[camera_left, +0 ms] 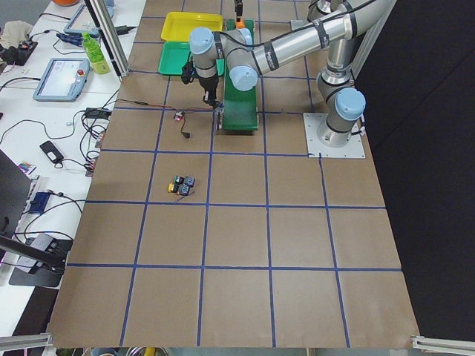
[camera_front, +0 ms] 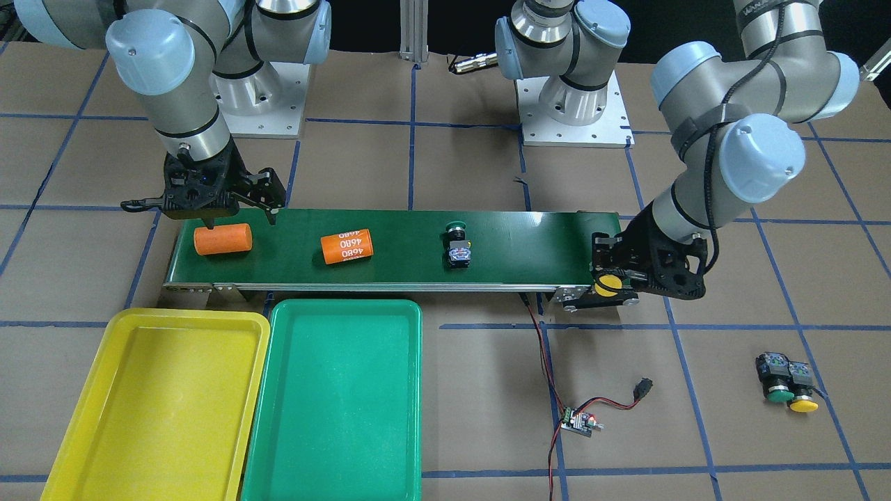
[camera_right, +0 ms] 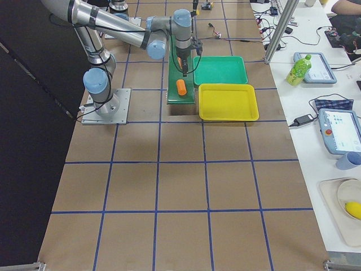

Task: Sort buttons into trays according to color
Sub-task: 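Place the yellow button on the belt with the left gripper while the right hovers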

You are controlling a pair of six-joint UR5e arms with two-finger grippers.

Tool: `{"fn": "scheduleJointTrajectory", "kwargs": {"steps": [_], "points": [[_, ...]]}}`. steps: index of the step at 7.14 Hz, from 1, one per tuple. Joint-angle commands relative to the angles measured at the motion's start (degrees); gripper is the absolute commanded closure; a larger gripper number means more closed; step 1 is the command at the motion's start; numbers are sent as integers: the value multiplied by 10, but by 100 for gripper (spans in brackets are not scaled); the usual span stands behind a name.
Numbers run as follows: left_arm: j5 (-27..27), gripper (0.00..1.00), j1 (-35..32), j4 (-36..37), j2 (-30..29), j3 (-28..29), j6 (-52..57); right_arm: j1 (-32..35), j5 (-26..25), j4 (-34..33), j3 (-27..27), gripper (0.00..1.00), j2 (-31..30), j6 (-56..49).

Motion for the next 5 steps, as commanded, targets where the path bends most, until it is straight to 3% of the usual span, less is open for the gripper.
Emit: {"fn": "scheduleJointTrajectory", "kwargs": {"steps": [1,2,3,4,5], "points": [[19,90,-20,3,24,-65,-133,0,5,1,5,0,-1,1],[47,74,-23,4,26,-75,-140,0,1,1,5,0,2,-8],[45,14,-23,5,24,-79,-141,0,-2,0,6,0,1,-10],[48,0,-21,6,27,-69,-139,0,3,-1,5,0,1,-11],[48,0,-19,5,27,-64,-137,0,2,-1,6,0,2,-10]]}}
